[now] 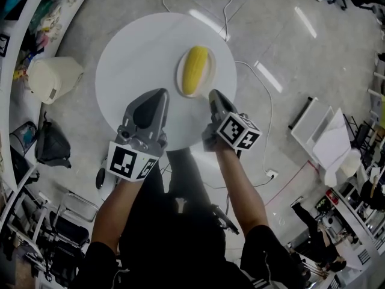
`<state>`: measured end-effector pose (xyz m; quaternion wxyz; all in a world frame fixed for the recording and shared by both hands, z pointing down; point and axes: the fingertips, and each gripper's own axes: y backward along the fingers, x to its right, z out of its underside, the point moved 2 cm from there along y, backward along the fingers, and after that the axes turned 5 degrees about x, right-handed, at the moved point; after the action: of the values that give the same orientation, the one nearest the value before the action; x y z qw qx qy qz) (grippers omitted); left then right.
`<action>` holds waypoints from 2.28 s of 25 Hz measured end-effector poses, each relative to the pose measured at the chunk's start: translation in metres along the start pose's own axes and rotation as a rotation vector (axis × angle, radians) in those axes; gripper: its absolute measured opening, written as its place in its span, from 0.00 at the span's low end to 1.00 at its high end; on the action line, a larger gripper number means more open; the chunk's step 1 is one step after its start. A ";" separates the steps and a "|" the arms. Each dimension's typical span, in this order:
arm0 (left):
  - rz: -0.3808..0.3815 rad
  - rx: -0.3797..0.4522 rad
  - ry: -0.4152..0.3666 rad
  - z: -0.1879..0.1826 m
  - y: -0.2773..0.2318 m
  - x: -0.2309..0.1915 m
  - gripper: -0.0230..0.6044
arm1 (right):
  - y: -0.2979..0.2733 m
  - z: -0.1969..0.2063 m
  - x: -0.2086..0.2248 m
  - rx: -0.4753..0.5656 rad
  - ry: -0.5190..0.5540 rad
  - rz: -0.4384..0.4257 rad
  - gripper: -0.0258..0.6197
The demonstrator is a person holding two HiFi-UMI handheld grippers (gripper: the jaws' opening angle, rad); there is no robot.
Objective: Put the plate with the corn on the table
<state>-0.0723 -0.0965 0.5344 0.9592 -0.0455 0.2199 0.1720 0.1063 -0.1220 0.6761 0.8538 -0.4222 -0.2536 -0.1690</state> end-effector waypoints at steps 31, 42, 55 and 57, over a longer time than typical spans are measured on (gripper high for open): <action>0.024 0.045 -0.053 -0.087 0.005 0.077 0.04 | 0.072 -0.043 -0.086 0.069 0.158 -0.079 0.05; 0.029 0.069 -0.067 -0.115 0.014 0.092 0.04 | 0.121 -0.073 -0.128 0.160 0.161 -0.129 0.05; 0.055 0.099 -0.073 -0.144 0.022 0.110 0.04 | 0.163 -0.095 -0.174 0.263 0.242 -0.162 0.05; 0.063 0.103 -0.070 -0.146 0.024 0.115 0.04 | 0.169 -0.099 -0.180 0.284 0.252 -0.165 0.05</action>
<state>-0.0430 -0.0620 0.3522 0.9615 0.0172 0.1960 0.1921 0.0739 -0.0887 0.4143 0.9128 -0.2510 -0.1998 -0.2525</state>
